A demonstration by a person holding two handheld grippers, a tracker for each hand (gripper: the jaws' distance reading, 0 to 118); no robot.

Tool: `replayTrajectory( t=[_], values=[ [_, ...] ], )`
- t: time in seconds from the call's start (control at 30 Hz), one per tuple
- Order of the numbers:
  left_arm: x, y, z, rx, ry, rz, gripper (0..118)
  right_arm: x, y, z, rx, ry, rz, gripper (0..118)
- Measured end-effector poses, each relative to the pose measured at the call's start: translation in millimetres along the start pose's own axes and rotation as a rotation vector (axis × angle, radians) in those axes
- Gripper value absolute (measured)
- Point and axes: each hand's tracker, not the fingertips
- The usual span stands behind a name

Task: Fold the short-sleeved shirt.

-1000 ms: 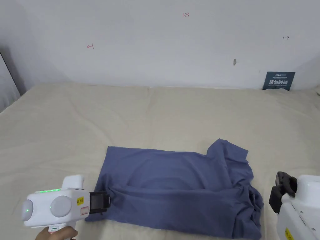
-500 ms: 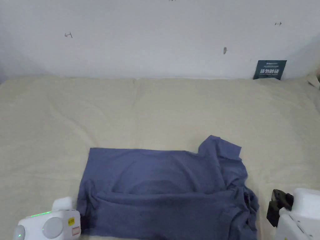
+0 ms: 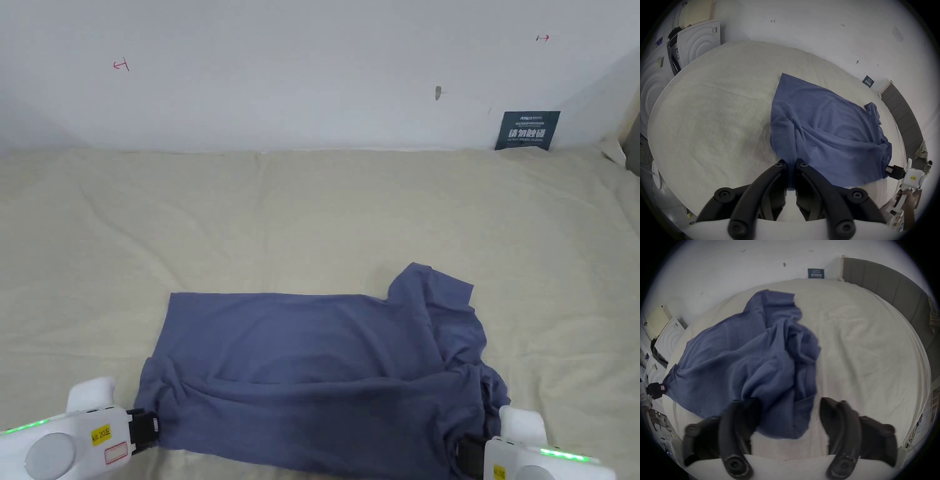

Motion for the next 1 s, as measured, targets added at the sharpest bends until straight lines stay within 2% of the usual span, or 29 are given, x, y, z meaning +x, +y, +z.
replayTrajectory(
  t=[0.03, 0.07, 0.13, 0.27, 0.47, 0.67, 0.73, 0.77, 0.87, 0.9, 0.93, 0.97, 1.0],
  values=[
    [-0.9, -1.8, 0.0, -0.004, -0.001, 0.004, 10, -2.5, -1.0, 3.1, 0.006, -0.012, 0.013, 40],
    [-2.1, -3.9, 0.6, -0.006, -0.002, 0.007, 10, -3.0, -2.0, 5.5, 0.017, -0.023, 0.032, 6],
    [-5.9, -7.7, 2.9, -0.008, -0.004, 0.012, 10, 1.2, -0.7, 15.9, 0.025, -0.006, 0.028, 7],
    [-14.6, -20.5, 16.3, -0.008, -0.004, 0.016, 10, 12.9, -8.0, 53.9, 0.109, -0.054, 0.036, 7],
    [-32.6, -65.0, 43.8, -0.059, 0.001, 0.009, 10, 36.3, -47.0, 92.3, 0.094, -0.041, 0.036, 7],
    [-48.4, -124.4, 35.5, -0.149, 0.060, -0.004, 10, 48.5, -101.1, 72.2, -0.020, -0.054, 0.009, 7],
    [-52.3, -132.8, 31.5, -0.120, 0.052, 0.004, 10, 49.5, -111.3, 65.4, -0.017, -0.057, 0.002, 7],
    [-51.9, -128.3, 34.5, -0.093, 0.048, 0.045, 10, 48.7, -110.9, 70.2, 0.025, -0.058, -0.003, 8],
    [-49.9, -119.0, 39.3, -0.134, 0.046, 0.116, 12, 40.9, -97.6, 85.0, 0.001, -0.057, -0.013, 13],
    [-47.5, -116.1, 42.3, -0.140, 0.060, 0.132, 36, 39.4, -93.8, 91.9, 0.009, -0.054, -0.021, 28],
    [-44.0, -110.5, 47.4, -0.141, 0.067, 0.143, 65, 37.5, -88.5, 101.1, 0.047, -0.038, -0.032, 48],
    [-40.0, -106.5, 59.0, -0.096, 0.031, 0.156, 83, 34.1, -80.5, 113.7, 0.099, -0.004, -0.031, 67],
    [-34.1, -100.0, 70.8, -0.027, -0.036, 0.143, 84, 30.3, -71.7, 126.5, 0.153, 0.012, -0.023, 83]
  ],
)
